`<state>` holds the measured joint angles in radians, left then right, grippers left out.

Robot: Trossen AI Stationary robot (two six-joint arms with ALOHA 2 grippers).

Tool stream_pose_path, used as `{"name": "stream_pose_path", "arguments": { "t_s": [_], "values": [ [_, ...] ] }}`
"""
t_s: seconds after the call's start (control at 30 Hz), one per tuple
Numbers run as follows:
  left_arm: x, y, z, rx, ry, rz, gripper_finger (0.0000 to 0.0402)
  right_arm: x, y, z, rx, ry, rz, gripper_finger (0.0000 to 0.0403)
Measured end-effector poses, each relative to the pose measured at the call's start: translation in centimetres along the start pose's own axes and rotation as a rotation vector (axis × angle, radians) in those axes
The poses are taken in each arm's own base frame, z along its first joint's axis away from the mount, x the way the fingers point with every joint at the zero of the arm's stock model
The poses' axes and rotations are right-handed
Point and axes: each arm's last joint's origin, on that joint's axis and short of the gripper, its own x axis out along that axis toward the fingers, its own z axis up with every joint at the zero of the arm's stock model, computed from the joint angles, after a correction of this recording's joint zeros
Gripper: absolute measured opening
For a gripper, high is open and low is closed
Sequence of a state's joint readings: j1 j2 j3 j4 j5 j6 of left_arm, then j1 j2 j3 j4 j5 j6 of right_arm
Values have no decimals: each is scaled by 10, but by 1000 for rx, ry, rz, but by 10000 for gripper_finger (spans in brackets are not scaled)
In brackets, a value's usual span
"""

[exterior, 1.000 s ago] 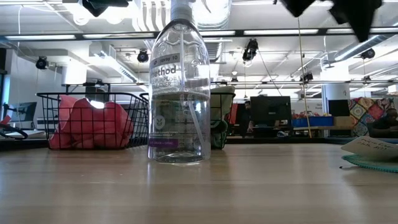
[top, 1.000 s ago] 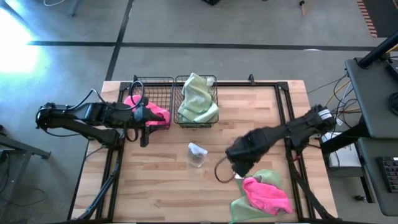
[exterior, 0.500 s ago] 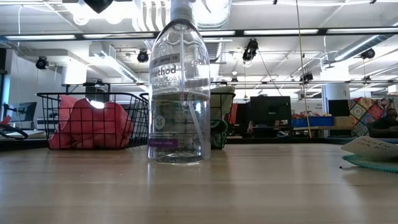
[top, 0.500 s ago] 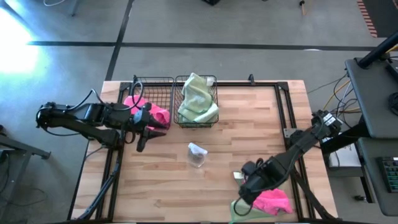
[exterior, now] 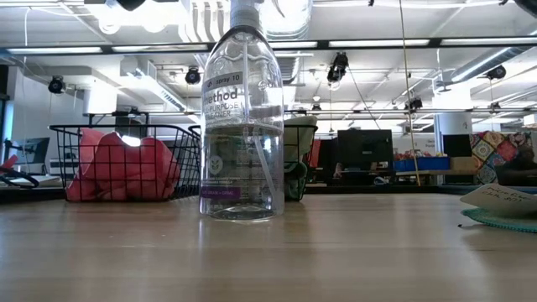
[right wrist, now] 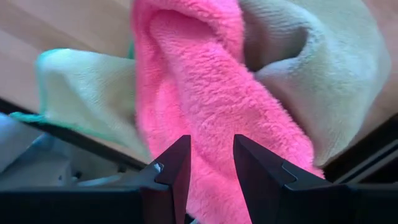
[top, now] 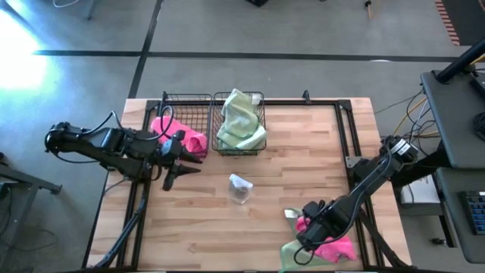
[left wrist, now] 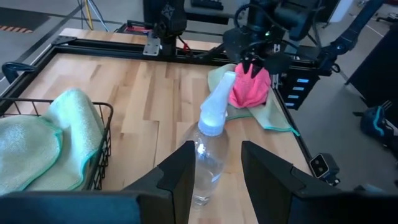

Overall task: Sort microfiber towel by color & place in baskets
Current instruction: Put the pink microfiber towel into the left black wire basket

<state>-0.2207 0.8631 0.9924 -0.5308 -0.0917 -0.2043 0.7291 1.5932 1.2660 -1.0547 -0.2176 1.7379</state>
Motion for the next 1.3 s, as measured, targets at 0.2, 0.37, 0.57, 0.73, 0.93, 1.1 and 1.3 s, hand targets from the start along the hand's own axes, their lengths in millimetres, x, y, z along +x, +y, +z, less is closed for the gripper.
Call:
{"name": "stream_pose_path", "arguments": {
  "t_s": [0.2, 0.37, 0.57, 0.73, 0.93, 1.1, 1.3],
  "values": [
    [0, 0, 0, 0, 0, 0, 116, 13, -2, 3, -5, 3, 21, 114],
    [0, 0, 0, 0, 1, 1, 116, 29, -8, 8, -1, 5, 14, 114],
    [0, 0, 0, 0, 1, 2, 116, 48, -15, 13, 18, 30, 21, 114],
    [0, 0, 0, 0, 1, 3, 116, 58, -21, 16, 38, 28, 13, 114],
    [0, 0, 0, 0, 1, 3, 116, 60, -23, 17, 40, 21, 12, 90],
    [0, 0, 0, 0, 1, 3, 116, 56, -19, 15, 21, 23, 30, 49],
    [1, 0, 1, -1, -13, 0, 116, 50, -13, 13, -7, 16, 60, 12]
  ]
}}
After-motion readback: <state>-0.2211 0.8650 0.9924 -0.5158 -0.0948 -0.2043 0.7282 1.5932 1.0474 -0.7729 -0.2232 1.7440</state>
